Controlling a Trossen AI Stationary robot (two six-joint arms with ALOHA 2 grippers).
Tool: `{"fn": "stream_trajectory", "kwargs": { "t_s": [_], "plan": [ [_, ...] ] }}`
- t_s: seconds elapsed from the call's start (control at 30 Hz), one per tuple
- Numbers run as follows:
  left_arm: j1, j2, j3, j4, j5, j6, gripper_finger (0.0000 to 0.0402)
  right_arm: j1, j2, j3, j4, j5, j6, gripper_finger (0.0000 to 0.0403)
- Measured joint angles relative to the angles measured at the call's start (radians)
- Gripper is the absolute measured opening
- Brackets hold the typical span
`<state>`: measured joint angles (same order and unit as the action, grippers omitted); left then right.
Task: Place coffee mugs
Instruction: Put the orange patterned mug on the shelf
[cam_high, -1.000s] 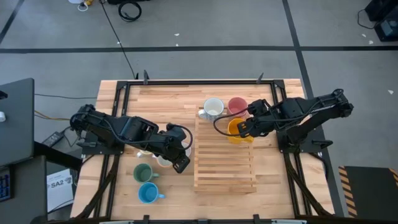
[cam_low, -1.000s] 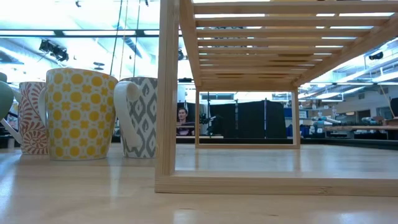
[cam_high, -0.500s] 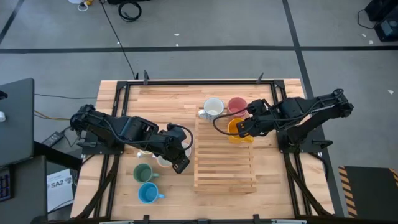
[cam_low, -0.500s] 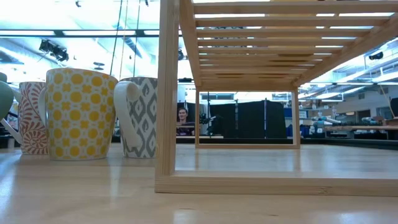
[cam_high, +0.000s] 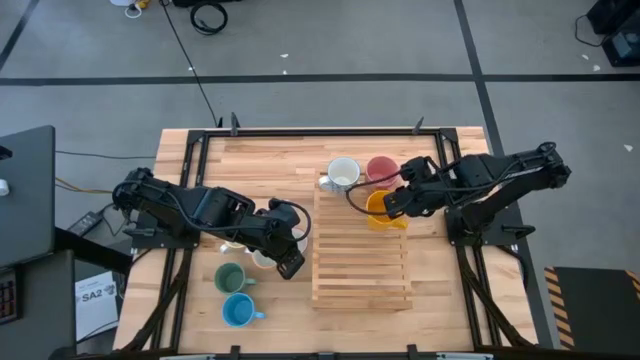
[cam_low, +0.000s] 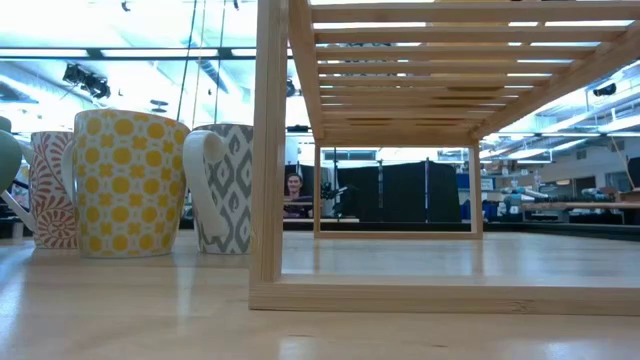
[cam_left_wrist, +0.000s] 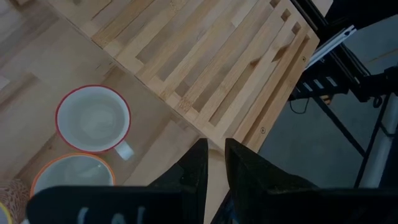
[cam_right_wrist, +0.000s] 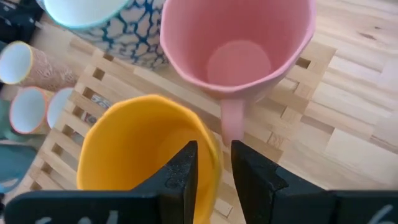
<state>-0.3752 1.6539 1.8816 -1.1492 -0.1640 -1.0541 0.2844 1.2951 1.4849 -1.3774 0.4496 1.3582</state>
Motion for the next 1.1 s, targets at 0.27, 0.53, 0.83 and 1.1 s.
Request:
{"fn": "stream_trajectory", "kwargs": {
  "t_s": [0.27,0.53,0.83,1.1],
  "plan": [
    [-0.016,0.0,0.0,-0.008,0.002,0.077,0.0062,0.004,-0.088,0.0,0.001,0.001,-0.018,0.0101],
    [-0.069,0.0,0.0,-0.113,0.009,0.155,0.0062,0.042,-0.165,0.0,0.041,0.002,-0.104,0.0101],
    [-0.172,0.0,-0.025,-0.172,-0.053,0.122,0.0062,0.13,-0.155,0.0,0.102,0.006,-0.169,0.0101],
    [-0.269,0.0,-0.144,-0.176,-0.052,0.113,0.0062,0.229,-0.086,0.0,0.171,0.005,-0.258,0.0101]
  ]
}}
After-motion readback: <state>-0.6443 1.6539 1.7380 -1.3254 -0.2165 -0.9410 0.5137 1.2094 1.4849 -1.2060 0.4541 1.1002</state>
